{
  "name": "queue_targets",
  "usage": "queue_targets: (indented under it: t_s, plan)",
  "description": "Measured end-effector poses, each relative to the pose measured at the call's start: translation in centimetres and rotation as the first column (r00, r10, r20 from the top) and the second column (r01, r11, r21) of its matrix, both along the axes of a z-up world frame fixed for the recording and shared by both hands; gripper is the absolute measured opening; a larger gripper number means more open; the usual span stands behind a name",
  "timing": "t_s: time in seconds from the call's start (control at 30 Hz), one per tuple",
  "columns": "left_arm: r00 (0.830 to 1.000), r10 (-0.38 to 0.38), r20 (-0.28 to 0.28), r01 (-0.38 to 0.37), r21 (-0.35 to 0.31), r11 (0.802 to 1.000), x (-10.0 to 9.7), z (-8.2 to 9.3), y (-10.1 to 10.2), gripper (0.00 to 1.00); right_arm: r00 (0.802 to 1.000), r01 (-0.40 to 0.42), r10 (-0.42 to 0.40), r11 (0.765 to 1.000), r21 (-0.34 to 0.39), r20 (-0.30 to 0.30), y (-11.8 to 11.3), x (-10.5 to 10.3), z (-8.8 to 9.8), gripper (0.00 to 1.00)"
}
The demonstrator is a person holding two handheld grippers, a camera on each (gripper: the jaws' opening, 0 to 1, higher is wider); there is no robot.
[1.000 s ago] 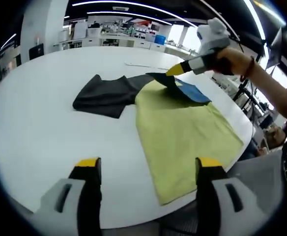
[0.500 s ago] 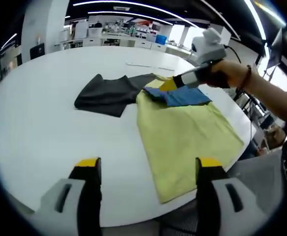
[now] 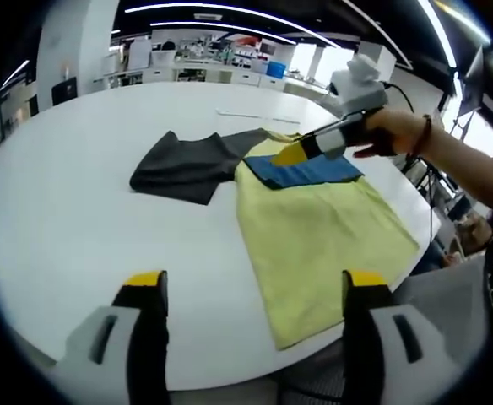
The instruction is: Fold the garment on the visible template until the final outline fits inside the template.
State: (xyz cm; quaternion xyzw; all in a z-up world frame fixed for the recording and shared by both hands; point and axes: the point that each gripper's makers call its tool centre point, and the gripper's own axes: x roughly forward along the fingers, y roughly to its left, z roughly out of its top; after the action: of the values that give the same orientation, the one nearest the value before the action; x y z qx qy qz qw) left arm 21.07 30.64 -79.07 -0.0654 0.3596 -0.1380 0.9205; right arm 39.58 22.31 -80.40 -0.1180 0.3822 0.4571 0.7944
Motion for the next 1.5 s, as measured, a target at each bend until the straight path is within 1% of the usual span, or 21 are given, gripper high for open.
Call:
queue_targets:
  t_s: [0.07, 0.1, 0.13, 0.27, 0.3, 0.33, 0.37, 0.43, 0.47, 0.53, 0.63, 0.77, 0.87, 0.9, 1.03, 1.17, 1.2, 1.23, 1.3, 1.37, 1.5]
  plan:
    - [1.0, -0.003, 0.002, 0.003, -0.001, 1.0, 0.1, 0.1, -0.2, 0.85, 1.0, 0.019, -0.019, 1.0, -0.007, 0.008, -0.9, -0.2, 0.3, 0.72]
    - [1.0, -0.005, 0.003, 0.005, 0.001, 1.0, 0.1, 0.1, -0.2, 0.85, 0.999, 0.026, -0.025, 1.0, -0.002, 0.019, -1.2, 0.0, 0.4, 0.78]
    - [1.0, -0.007, 0.004, 0.007, 0.004, 1.0, 0.1, 0.1, -0.2, 0.86, 0.999, 0.03, -0.03, 1.0, 0.002, 0.022, -1.4, 0.4, 0.4, 0.82]
    - [1.0, -0.006, 0.01, 0.006, 0.009, 1.0, 0.3, 0.3, -0.2, 0.89, 0.999, 0.04, -0.039, 0.999, -0.005, 0.017, -2.9, 0.1, 0.7, 0.89]
    - [1.0, -0.009, 0.012, 0.009, 0.009, 1.0, 0.4, 0.4, -0.3, 0.9, 0.999, 0.047, -0.046, 0.999, -0.009, 0.024, -3.3, 0.3, 0.7, 0.93]
    - [1.0, -0.012, 0.017, 0.012, 0.005, 1.0, 0.4, 0.5, -0.4, 0.91, 0.998, 0.05, -0.05, 0.999, -0.011, 0.027, -3.5, 1.0, 0.5, 0.96]
    - [1.0, -0.014, 0.025, 0.014, -0.005, 1.0, 0.5, 0.7, -0.6, 0.93, 0.998, 0.058, -0.057, 0.998, -0.016, 0.025, -3.9, 1.2, 0.4, 0.98]
    - [0.999, -0.014, 0.032, 0.015, -0.008, 1.0, 0.6, 0.8, -0.7, 0.96, 0.998, 0.069, -0.068, 0.997, -0.035, 0.004, -5.1, 0.8, 0.4, 1.0]
    - [0.999, -0.015, 0.032, 0.015, -0.007, 1.0, 0.6, 0.9, -0.7, 0.97, 0.997, 0.075, -0.075, 0.997, -0.033, 0.005, -5.4, 1.2, 0.3, 1.0]
    - [0.999, -0.018, 0.039, 0.018, -0.003, 1.0, 0.7, 0.9, -0.7, 0.98, 0.996, 0.087, -0.087, 0.996, -0.031, 0.006, -6.4, 1.2, 0.6, 1.0]
    - [0.999, -0.029, 0.045, 0.03, -0.027, 0.999, 0.9, 1.4, -1.1, 0.99, 0.995, 0.099, -0.099, 0.995, -0.031, 0.008, -7.8, 1.8, 0.5, 1.0]
    - [0.997, -0.044, 0.063, 0.045, -0.011, 0.999, 1.1, 1.9, -1.0, 0.99, 0.992, 0.127, -0.126, 0.991, -0.044, 0.015, -10.7, 1.8, 0.6, 1.0]
    - [0.997, -0.046, 0.066, 0.047, -0.013, 0.999, 1.3, 2.0, -1.0, 0.99, 0.989, 0.147, -0.147, 0.988, -0.046, 0.013, -12.5, 1.7, 0.6, 0.98]
    - [0.997, -0.046, 0.066, 0.047, -0.012, 0.999, 1.3, 1.9, -0.9, 0.99, 0.987, 0.161, -0.16, 0.986, -0.053, 0.011, -13.5, 1.7, 0.5, 0.97]
    - [0.997, -0.053, 0.064, 0.053, -0.003, 0.999, 1.4, 2.0, -1.2, 0.99, 0.977, 0.214, -0.213, 0.975, -0.063, 0.02, -16.5, 2.5, 0.1, 0.92]
    - [0.996, -0.055, 0.064, 0.056, -0.009, 0.998, 1.6, 1.8, -1.2, 0.98, 0.966, 0.258, -0.257, 0.965, -0.051, 0.035, -18.3, 2.9, 0.4, 0.85]
    - [0.996, -0.05, 0.07, 0.051, -0.014, 0.999, 1.7, 1.8, -1.2, 0.97, 0.962, 0.271, -0.27, 0.962, -0.034, 0.048, -18.8, 3.7, 0.5, 0.81]
    - [0.996, -0.037, 0.083, 0.04, -0.029, 0.999, 2.0, 2.1, -1.3, 0.97, 0.957, 0.286, -0.284, 0.958, -0.023, 0.052, -19.2, 3.9, 0.6, 0.76]
    - [0.996, -0.029, 0.089, 0.033, -0.039, 0.999, 2.2, 2.1, -1.2, 0.96, 0.953, 0.302, -0.301, 0.953, -0.015, 0.049, -20.0, 3.9, 0.6, 0.67]
    - [0.995, -0.03, 0.093, 0.033, -0.031, 0.999, 2.2, 2.2, -1.3, 0.96, 0.946, 0.322, -0.321, 0.947, -0.015, 0.047, -20.9, 3.8, 0.6, 0.59]
    - [0.995, -0.031, 0.096, 0.034, -0.033, 0.999, 2.3, 2.2, -1.4, 0.95, 0.936, 0.352, -0.35, 0.935, -0.036, 0.048, -22.6, 3.8, 0.1, 0.5]
